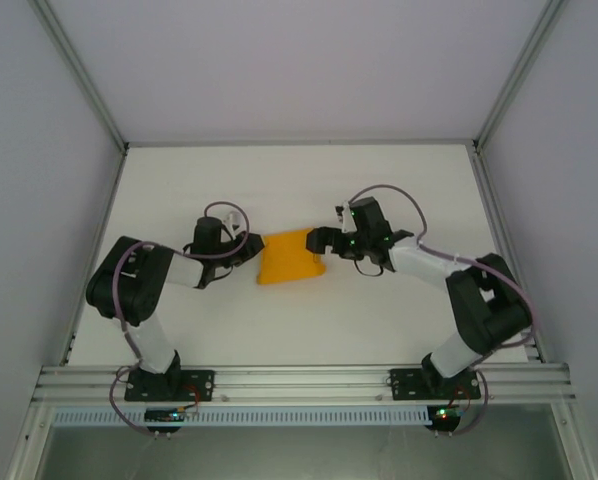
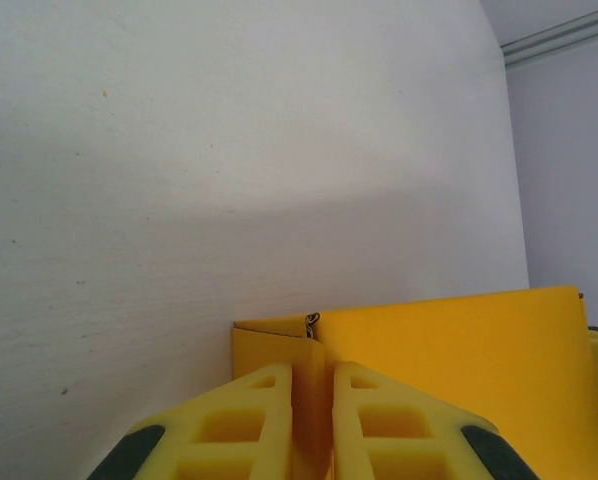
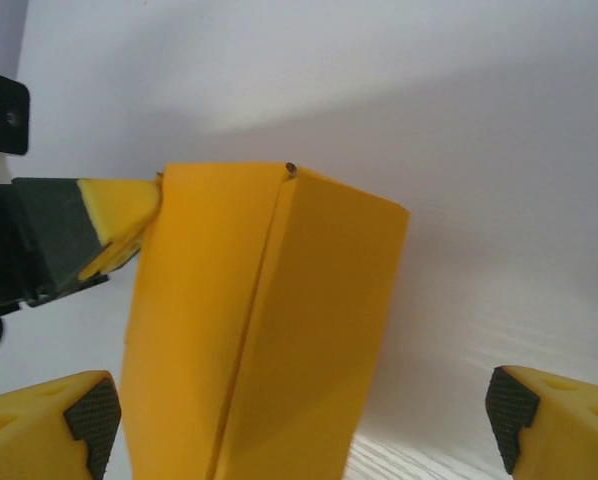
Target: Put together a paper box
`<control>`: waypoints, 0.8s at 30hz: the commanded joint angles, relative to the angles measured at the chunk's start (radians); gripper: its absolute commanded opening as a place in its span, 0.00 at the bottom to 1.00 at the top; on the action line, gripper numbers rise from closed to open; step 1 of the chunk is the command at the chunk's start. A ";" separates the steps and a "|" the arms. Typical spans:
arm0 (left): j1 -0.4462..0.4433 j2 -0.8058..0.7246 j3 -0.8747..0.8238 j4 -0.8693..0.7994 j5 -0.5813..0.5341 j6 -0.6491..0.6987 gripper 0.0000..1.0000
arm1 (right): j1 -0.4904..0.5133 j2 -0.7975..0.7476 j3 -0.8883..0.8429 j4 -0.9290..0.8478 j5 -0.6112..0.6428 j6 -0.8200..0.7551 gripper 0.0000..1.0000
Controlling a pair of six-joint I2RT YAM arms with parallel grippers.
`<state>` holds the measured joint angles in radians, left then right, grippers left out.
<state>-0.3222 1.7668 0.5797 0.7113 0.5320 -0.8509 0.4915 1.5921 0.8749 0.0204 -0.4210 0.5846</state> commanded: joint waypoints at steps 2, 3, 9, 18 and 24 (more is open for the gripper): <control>0.012 0.068 -0.051 -0.118 -0.032 0.012 0.14 | -0.011 0.095 0.068 -0.022 -0.166 0.084 0.91; 0.012 0.070 -0.051 -0.112 -0.029 0.012 0.14 | -0.011 0.115 0.081 -0.016 -0.183 0.088 0.88; 0.012 0.068 -0.046 -0.062 0.029 0.025 0.16 | -0.010 0.172 0.085 0.131 -0.307 0.191 0.63; -0.011 -0.053 0.008 -0.020 0.063 0.102 0.38 | -0.030 0.124 0.047 0.222 -0.311 0.269 0.46; -0.083 -0.280 0.124 -0.291 -0.070 0.383 1.00 | -0.098 0.023 0.050 0.045 -0.259 0.236 0.43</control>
<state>-0.3649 1.6108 0.6315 0.5602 0.5358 -0.6693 0.4263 1.6905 0.9234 0.1539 -0.6937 0.8303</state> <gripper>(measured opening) 0.888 0.459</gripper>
